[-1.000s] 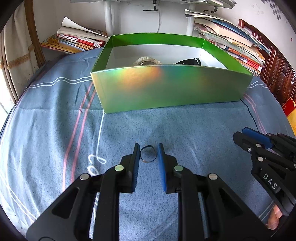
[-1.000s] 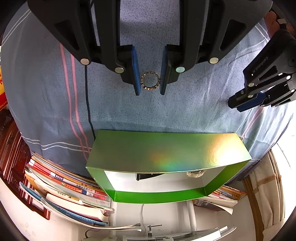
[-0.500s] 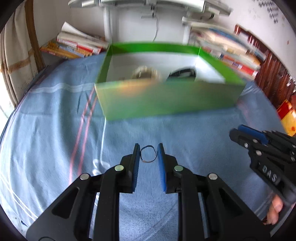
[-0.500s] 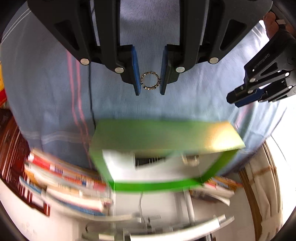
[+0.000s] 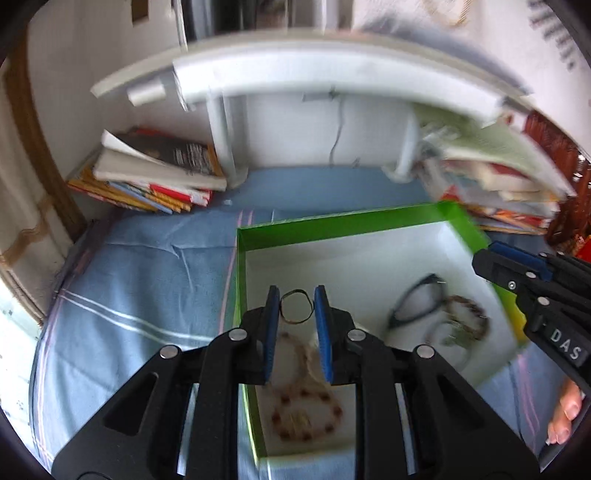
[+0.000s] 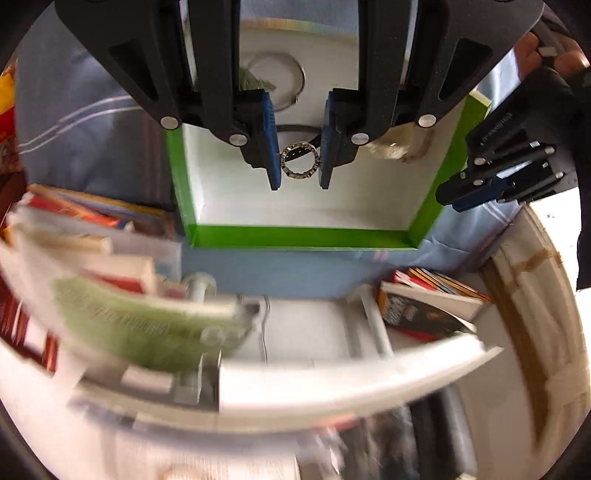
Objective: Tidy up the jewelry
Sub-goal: 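Carry both rings into the green box and open both tools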
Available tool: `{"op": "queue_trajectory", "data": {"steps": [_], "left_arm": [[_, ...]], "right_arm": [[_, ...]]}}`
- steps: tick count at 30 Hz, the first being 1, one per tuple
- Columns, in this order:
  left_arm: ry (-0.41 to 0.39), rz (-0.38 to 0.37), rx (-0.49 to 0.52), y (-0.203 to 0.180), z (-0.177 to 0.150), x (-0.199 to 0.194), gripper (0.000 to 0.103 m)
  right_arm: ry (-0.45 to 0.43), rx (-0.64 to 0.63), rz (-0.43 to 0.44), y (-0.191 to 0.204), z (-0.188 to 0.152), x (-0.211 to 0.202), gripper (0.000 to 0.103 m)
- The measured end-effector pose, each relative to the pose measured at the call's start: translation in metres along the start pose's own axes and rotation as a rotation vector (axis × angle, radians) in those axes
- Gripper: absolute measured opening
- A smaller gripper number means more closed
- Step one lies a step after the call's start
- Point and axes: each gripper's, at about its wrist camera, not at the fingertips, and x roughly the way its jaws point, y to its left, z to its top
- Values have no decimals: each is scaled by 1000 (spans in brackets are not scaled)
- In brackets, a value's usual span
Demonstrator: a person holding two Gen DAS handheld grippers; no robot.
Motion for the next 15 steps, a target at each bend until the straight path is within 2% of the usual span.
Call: {"op": "queue_trajectory", "data": {"steps": [2, 4, 9, 10, 11, 12, 15], "left_arm": [[68, 4, -4, 0, 2, 26, 20], [112, -24, -13, 0, 3, 41, 20], [140, -40, -42, 3, 2, 53, 20], [136, -42, -44, 4, 2, 54, 22], [133, -44, -43, 4, 1, 53, 37], [126, -41, -44, 3, 1, 52, 55], [100, -36, -41, 4, -1, 45, 55]], "right_arm": [[27, 11, -22, -3, 4, 17, 21], [50, 33, -16, -5, 5, 29, 21], [71, 46, -24, -3, 2, 42, 22], [71, 46, -22, -3, 0, 42, 28], [68, 48, -23, -2, -1, 41, 34], [55, 54, -29, -3, -3, 38, 45], [21, 53, -43, -6, -8, 23, 47]]}}
